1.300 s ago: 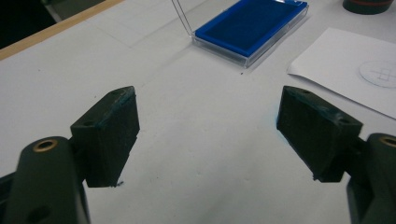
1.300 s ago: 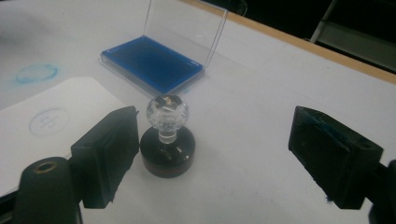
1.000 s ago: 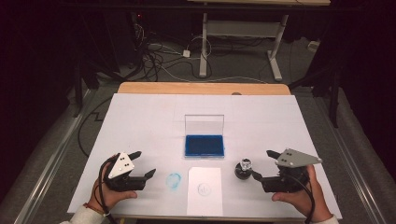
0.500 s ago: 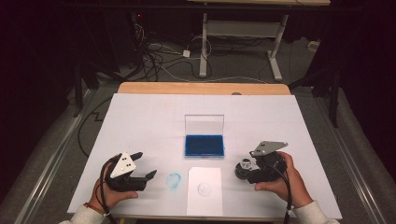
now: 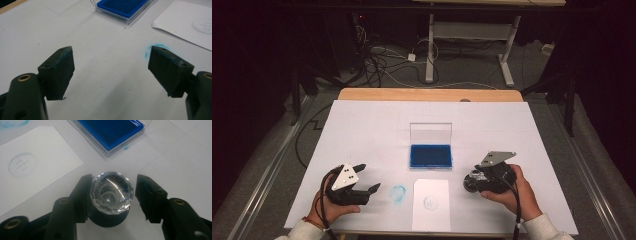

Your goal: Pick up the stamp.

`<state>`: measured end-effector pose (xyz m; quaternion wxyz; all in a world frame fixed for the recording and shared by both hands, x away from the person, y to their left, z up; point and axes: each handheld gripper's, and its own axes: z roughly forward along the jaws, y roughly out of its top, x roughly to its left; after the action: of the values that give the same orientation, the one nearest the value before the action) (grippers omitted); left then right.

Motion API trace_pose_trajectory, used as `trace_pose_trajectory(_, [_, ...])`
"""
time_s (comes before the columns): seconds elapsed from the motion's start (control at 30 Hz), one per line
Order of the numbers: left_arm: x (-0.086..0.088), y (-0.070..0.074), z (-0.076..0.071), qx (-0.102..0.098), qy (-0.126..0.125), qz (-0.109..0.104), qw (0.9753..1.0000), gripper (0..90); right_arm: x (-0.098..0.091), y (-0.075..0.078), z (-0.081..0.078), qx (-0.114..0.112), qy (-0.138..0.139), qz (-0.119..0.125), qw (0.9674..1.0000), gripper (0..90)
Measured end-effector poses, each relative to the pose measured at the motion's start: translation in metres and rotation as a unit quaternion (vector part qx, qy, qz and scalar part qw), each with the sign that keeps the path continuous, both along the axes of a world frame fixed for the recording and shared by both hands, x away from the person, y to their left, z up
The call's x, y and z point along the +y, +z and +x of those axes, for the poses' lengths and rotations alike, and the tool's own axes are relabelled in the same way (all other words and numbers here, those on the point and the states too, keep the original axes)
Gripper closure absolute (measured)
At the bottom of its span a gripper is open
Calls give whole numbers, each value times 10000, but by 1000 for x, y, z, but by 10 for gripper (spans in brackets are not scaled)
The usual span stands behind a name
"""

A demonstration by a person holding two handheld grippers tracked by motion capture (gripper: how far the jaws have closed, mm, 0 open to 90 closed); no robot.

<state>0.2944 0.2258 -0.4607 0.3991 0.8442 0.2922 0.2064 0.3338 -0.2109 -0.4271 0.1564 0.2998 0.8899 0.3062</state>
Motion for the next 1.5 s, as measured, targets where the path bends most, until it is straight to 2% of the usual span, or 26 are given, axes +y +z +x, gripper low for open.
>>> trace_pose_trajectory(0.17, [-1,0,0,28,-26,-21,10000,206,2,-2,0,1,74,-57,10000,560])
trace_pose_trajectory(0.3, [-1,0,0,42,-45,-23,10000,206,2,-2,-1,4,77,2,10000,561])
trace_pose_trajectory(0.5, [-1,0,0,42,-52,-13,10000,206,3,-2,0,-7,70,-38,10000,569])
trace_pose_trajectory(0.7, [-2,-1,2,84,-75,-2,9999,206,6,0,-2,-165,137,-112,9997,574])
trace_pose_trajectory(1.03, [-2,-1,7,90,-75,-126,9999,227,5,12,-7,-508,140,170,9985,575])
trace_pose_trajectory(1.13, [-4,0,7,50,-79,-121,9999,220,6,16,-9,-575,145,262,9979,575])
trace_pose_trajectory(1.23, [-4,0,6,-32,-33,11,10000,209,8,19,-10,-670,177,297,9972,575])
trace_pose_trajectory(1.43, [-2,2,5,-71,37,-78,9999,181,14,28,-8,-826,248,521,9949,575])
trace_pose_trajectory(1.5, [-3,1,5,-76,36,-51,10000,180,15,30,-7,-868,245,597,9941,575])
